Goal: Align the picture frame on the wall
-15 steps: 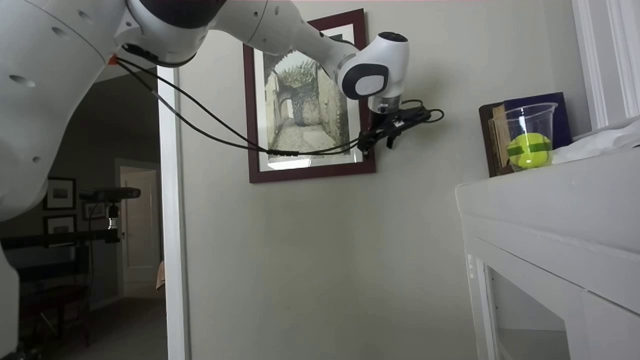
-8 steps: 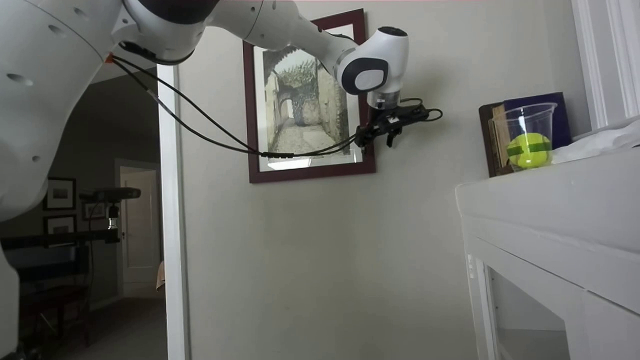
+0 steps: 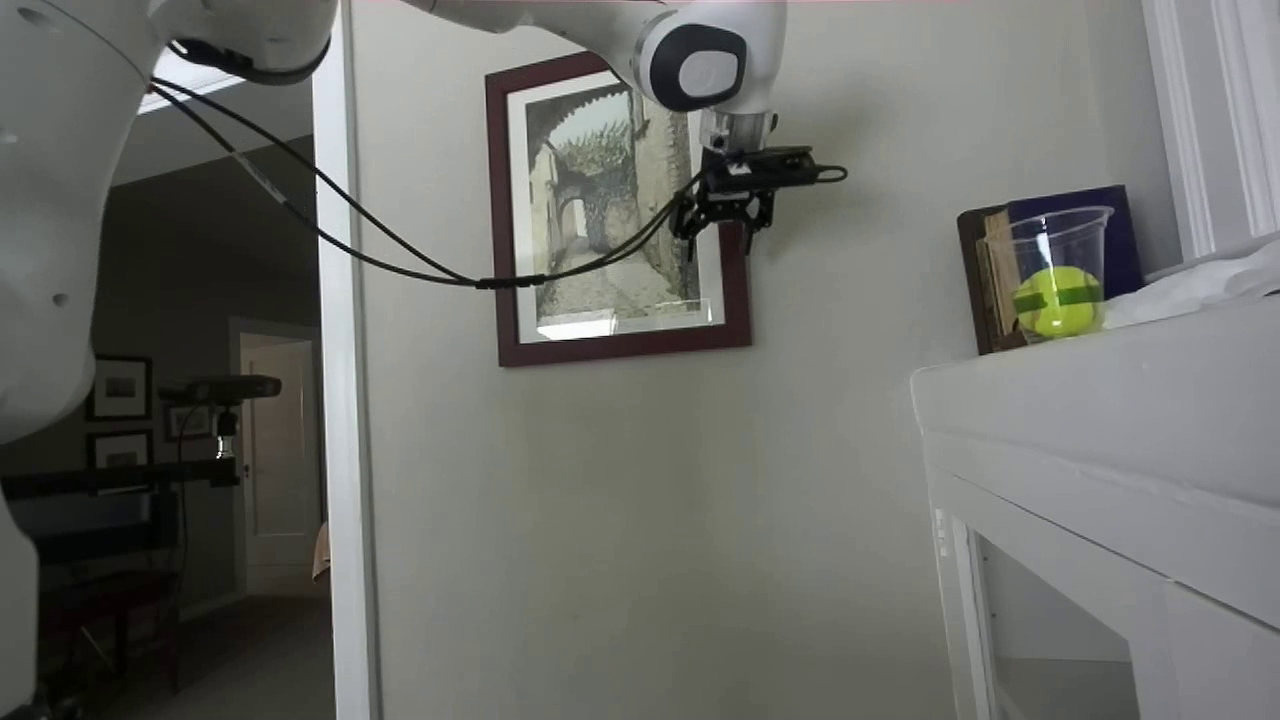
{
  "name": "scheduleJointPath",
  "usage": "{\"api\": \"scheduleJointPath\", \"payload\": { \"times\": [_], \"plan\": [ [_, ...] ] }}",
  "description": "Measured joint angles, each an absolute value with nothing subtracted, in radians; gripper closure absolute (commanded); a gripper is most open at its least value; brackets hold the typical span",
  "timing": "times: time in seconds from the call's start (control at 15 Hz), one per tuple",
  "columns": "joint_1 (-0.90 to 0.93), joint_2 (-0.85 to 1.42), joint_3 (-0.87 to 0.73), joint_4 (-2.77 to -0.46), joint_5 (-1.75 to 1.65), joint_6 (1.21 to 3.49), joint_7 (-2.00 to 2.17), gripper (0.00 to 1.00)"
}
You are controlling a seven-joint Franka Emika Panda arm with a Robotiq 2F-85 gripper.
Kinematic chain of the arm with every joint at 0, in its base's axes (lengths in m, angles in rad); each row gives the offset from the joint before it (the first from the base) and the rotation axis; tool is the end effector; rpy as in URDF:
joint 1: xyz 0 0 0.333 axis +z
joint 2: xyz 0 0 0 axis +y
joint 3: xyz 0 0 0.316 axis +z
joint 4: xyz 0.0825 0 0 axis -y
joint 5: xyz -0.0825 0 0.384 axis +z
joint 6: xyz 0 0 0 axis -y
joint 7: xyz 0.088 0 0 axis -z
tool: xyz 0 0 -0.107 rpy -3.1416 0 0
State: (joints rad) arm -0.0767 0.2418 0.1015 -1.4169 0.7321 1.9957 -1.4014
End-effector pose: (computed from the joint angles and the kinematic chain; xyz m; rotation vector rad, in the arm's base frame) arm 0.6641 0.0486 0.6140 -2.1353 -1.4958 -0.9848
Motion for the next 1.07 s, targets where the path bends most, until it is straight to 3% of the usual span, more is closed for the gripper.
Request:
{"api": "scheduleJointPath", "payload": {
  "times": [0.6, 1.07],
  "plan": [
    [-0.073, 0.031, 0.058, -1.505, 0.704, 1.658, -1.155, 0.00],
    [-0.071, -0.029, 0.032, -1.567, 0.700, 1.604, -1.106, 0.00]
  ]
}}
